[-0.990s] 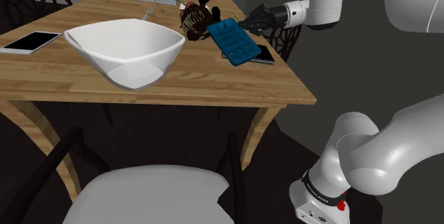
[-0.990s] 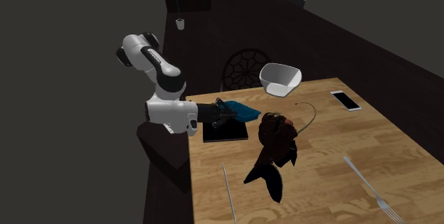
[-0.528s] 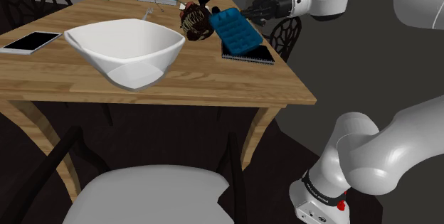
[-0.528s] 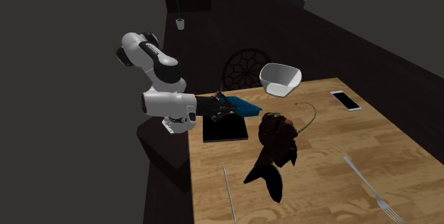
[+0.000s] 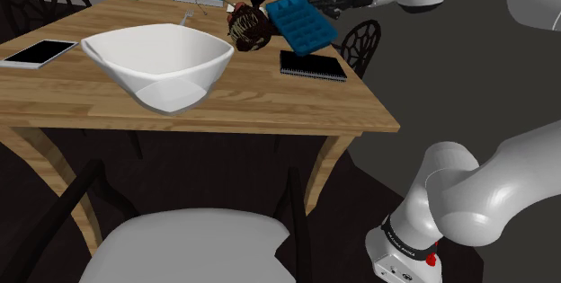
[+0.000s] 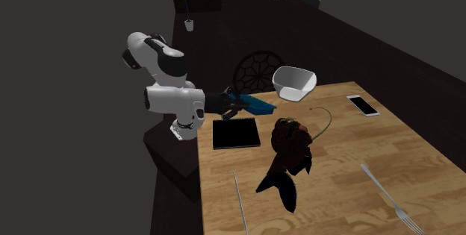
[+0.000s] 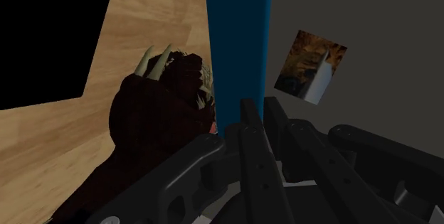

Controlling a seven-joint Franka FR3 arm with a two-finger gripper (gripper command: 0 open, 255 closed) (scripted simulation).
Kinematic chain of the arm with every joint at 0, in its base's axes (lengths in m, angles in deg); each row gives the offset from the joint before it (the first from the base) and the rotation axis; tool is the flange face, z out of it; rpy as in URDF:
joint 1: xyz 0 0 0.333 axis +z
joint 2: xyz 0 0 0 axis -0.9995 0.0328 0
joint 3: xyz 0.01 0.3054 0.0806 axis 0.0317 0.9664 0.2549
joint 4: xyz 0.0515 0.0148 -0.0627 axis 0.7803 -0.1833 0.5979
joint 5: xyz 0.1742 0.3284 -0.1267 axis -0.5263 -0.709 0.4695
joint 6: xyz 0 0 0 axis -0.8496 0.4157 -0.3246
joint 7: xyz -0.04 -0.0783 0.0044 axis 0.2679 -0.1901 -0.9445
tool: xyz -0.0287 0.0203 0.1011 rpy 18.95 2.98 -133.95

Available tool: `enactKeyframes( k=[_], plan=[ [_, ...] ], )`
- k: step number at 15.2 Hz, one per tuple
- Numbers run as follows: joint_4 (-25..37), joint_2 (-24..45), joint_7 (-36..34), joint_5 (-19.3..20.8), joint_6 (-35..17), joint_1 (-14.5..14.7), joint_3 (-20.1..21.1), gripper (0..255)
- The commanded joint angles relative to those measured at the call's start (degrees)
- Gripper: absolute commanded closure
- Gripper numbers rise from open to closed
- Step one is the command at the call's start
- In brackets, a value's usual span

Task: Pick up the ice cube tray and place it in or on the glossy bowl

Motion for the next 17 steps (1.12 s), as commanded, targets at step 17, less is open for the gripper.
enactKeyframes(
  k=[17],
  plan=[
    [0.9,-0.2,-9.1,-2.9,-11.5,2.2,13.8,255]
  ],
)
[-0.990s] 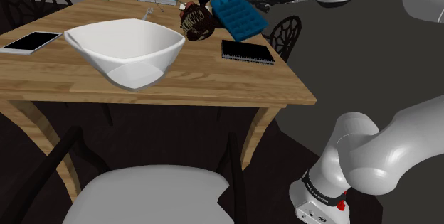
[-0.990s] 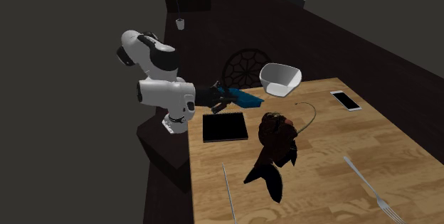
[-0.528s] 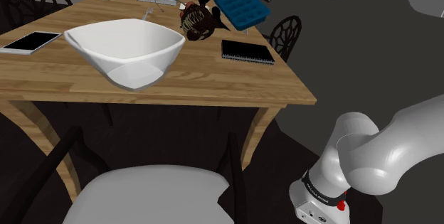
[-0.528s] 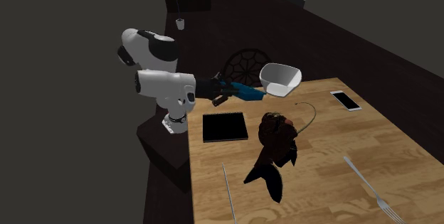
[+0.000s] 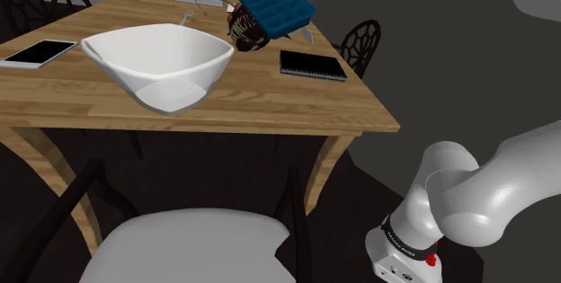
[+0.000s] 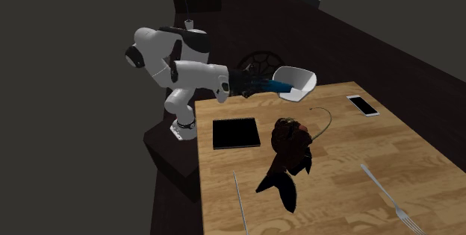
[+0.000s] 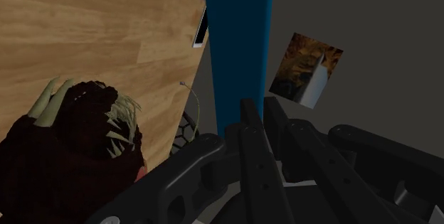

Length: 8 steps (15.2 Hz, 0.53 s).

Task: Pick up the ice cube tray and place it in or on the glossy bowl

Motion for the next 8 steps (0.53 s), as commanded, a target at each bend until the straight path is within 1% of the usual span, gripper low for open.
enactKeyframes(
  k=[1,8],
  plan=[
    [-0.4,0.7,-0.5,-1.3,-3.1,0.9,2.4,255],
    [0.5,4.2,-3.3,-4.9,-12.9,4.3,10.4,255]
  ],
)
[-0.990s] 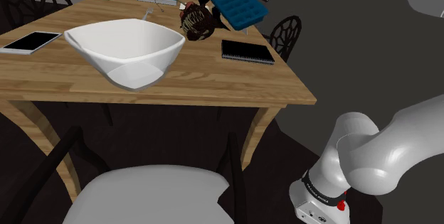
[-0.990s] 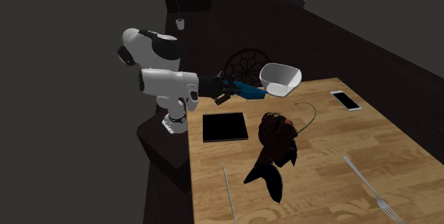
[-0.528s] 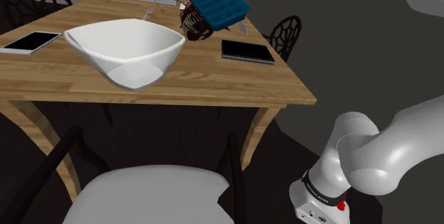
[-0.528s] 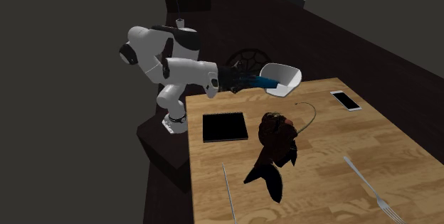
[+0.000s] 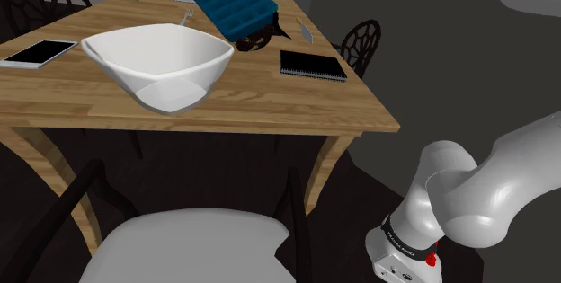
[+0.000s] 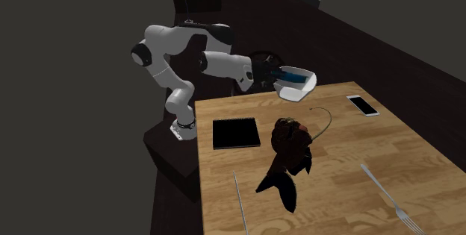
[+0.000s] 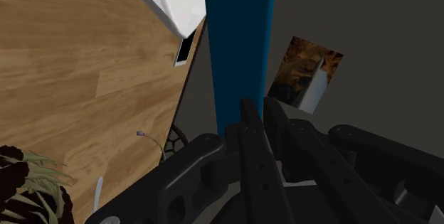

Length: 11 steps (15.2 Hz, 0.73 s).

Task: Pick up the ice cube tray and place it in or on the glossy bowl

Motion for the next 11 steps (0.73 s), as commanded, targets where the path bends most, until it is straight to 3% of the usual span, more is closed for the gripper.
enactKeyframes(
  k=[1,7,11],
  plan=[
    [0.8,1.2,-1.1,-0.8,-2.8,0.9,2.3,255],
    [5.2,7.3,-4.2,-2.8,-10.7,4.1,8.5,255],
    [2.7,7.1,-0.6,-5.7,-12.0,4.9,8.0,255]
  ],
)
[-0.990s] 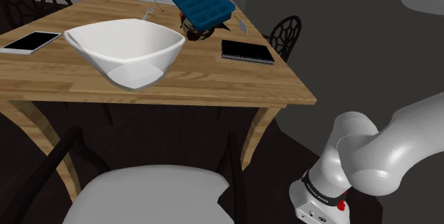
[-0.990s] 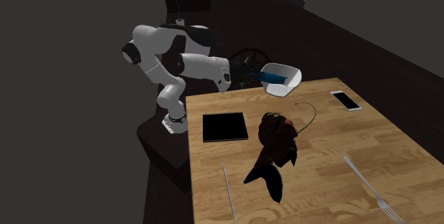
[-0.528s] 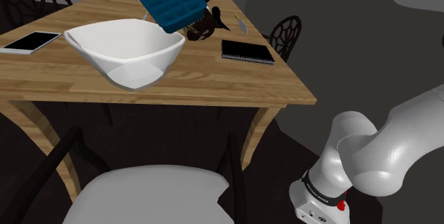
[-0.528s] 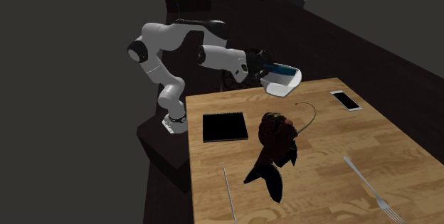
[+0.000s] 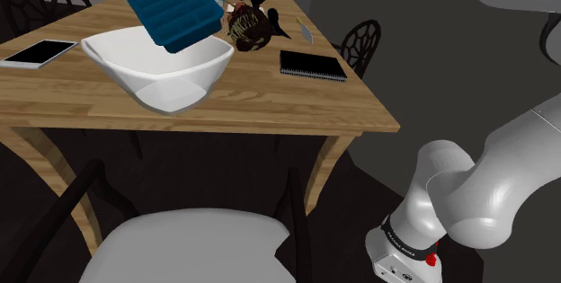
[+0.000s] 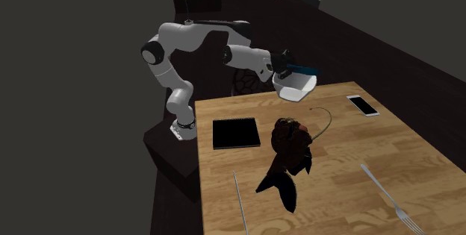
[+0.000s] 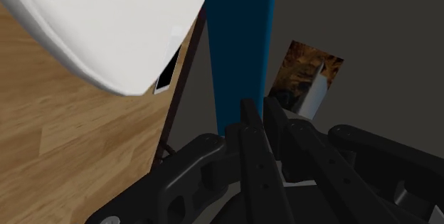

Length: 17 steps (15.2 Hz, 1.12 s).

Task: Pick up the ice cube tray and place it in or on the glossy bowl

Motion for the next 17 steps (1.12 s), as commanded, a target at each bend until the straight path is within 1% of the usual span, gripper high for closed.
enactKeyframes(
  k=[1,12,17],
  plan=[
    [-1.1,0.0,1.9,-1.6,-0.8,0.5,-0.2,255],
    [-6.8,0.4,12.7,-10.4,-3.3,2.8,-2.0,255],
    [-6.8,0.4,12.7,-10.3,-3.4,3.0,-2.1,255]
  ],
)
